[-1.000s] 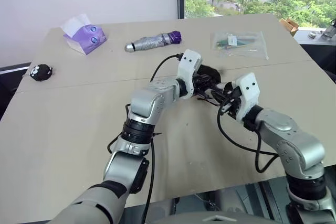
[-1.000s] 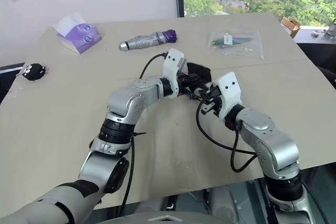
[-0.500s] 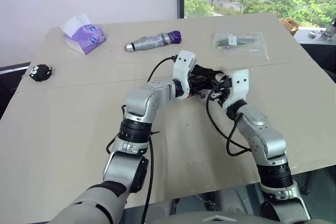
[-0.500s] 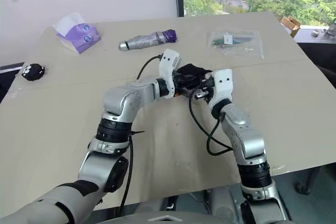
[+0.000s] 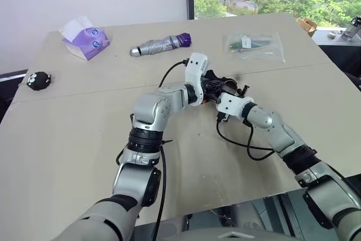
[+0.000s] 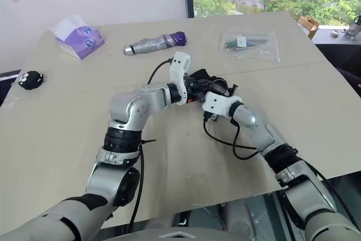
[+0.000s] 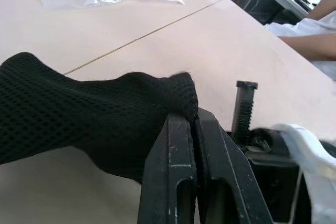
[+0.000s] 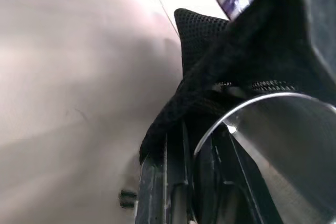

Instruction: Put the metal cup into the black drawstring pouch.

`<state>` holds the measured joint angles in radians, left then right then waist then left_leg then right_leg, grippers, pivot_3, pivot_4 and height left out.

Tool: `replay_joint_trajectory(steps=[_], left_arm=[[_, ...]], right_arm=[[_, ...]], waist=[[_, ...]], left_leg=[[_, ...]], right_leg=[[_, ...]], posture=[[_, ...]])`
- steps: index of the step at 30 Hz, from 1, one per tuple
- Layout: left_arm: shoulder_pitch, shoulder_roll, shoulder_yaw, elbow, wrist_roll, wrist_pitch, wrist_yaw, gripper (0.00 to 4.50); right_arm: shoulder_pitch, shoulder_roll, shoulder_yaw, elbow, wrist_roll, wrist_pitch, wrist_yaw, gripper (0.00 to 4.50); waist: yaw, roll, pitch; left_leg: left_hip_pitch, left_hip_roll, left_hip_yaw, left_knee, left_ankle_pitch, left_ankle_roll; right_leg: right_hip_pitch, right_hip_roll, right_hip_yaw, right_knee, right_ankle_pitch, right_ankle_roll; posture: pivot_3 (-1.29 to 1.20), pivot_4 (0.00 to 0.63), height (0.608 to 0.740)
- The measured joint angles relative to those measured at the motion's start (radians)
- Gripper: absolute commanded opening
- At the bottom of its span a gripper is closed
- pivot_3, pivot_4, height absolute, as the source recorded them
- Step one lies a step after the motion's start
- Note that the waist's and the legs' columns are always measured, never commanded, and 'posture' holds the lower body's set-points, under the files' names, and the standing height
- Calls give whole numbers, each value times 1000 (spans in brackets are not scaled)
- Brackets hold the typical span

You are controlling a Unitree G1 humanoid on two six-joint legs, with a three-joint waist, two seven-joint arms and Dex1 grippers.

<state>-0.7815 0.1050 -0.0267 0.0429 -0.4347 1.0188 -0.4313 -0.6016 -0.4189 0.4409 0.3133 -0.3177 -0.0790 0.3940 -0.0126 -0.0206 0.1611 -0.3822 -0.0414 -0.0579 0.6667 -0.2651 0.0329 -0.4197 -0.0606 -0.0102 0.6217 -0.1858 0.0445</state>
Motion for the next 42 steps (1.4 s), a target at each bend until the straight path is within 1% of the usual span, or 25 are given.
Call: replay_joint_trajectory(steps=[1,3,5,8,9,13,16,18,21,23,25,28,32,35,36,37,41,42], left_arm=[[0,-2,0,-1,0,0,1,0],[0,-4,0,-2,0,-1,11,0],[0,-3,5,-2,2,-4,23,0],[-1,-13,31,4,2,-21,54,0],[-1,-14,34,5,2,-21,56,0],[0,-33,40,14,2,-30,78,0],[0,-41,47,15,0,-30,86,0],[0,-40,52,15,0,-30,88,0],[0,-45,57,15,-1,-30,90,0],[0,-49,57,15,-1,-29,90,0],[0,-50,56,15,-1,-29,90,0],[0,-45,57,15,-1,-29,90,0],[0,-43,58,15,-1,-29,90,0],[0,-35,60,15,-1,-29,90,0],[0,-32,61,15,-1,-28,90,0],[0,-32,64,15,-1,-28,90,0],[-1,-30,69,15,-1,-28,92,0],[-1,-31,70,15,-1,-28,93,0]], right_arm=[[4,0,-6,-1,1,0,5,1880],[33,1,-39,-36,15,4,9,3063],[67,1,-72,-92,46,18,17,3786],[177,0,-152,-296,156,89,80,3786],[183,-1,-155,-310,163,92,83,3786],[333,2,-246,-587,317,187,127,3786],[384,-1,-319,-634,356,239,116,3786],[412,-9,-338,-626,355,263,107,3786],[423,6,-347,-551,355,334,83,3786],[416,49,-361,-485,361,366,56,3786],[387,111,-384,-391,380,382,14,3786],[333,175,-433,-316,420,391,-31,3786],[248,249,-489,-194,464,394,-79,3786],[217,279,-500,-133,482,392,-90,3786],[208,280,-499,-123,482,390,-90,3253],[197,278,-496,-102,471,380,-94,2967],[187,259,-468,-66,406,327,-126,1044],[184,256,-454,-56,381,306,-142,501]], waist=[[0,0,0],[1,0,0],[1,0,0],[3,0,0],[3,0,0],[9,1,0],[10,1,0],[10,1,0],[7,0,0],[6,0,0],[3,1,1],[2,1,1],[2,1,1],[2,1,1],[1,1,1],[1,1,1],[-1,1,1],[-2,1,1]], left_leg=[[0,0,0,0,0,0],[-1,0,0,0,0,0],[-1,0,-1,0,0,0],[-1,0,-2,-1,0,0],[-1,0,-2,-1,0,0],[-1,-1,-3,0,0,0],[0,-2,-2,1,0,0],[0,-2,-2,1,0,1],[1,-2,-2,0,0,1],[2,-1,-2,0,0,1],[1,-1,-2,0,0,1],[1,-1,-1,0,0,0],[1,-2,-2,0,0,0],[0,-2,-2,0,0,0],[0,-2,-1,0,0,0],[1,-2,-1,0,0,0],[1,-2,-1,0,0,0],[1,-2,-1,0,0,0]], right_leg=[[0,0,0,0,0,0],[0,-1,0,0,0,0],[0,-1,0,0,0,0],[0,-2,0,0,0,0],[0,-2,-1,0,0,0],[0,-2,-2,0,0,1],[1,-2,-2,0,0,1],[2,-2,-1,0,0,1],[2,-2,-1,2,0,1],[2,-1,-1,2,0,1],[2,-1,-1,2,0,0],[1,-1,0,2,0,0],[1,-1,-1,2,0,0],[0,-2,-1,2,0,0],[0,-2,-1,2,0,0],[0,-2,0,2,0,1],[0,-2,0,2,0,1],[0,-2,0,3,0,1]], posture=[[0,150,740],[0,150,740],[0,150,740],[0,150,740],[0,150,740],[0,150,740],[0,150,740],[0,150,740],[0,150,740],[0,150,740],[0,150,740],[0,150,740],[0,150,740],[0,150,740],[0,150,740],[0,150,740],[0,150,740],[0,150,740]])
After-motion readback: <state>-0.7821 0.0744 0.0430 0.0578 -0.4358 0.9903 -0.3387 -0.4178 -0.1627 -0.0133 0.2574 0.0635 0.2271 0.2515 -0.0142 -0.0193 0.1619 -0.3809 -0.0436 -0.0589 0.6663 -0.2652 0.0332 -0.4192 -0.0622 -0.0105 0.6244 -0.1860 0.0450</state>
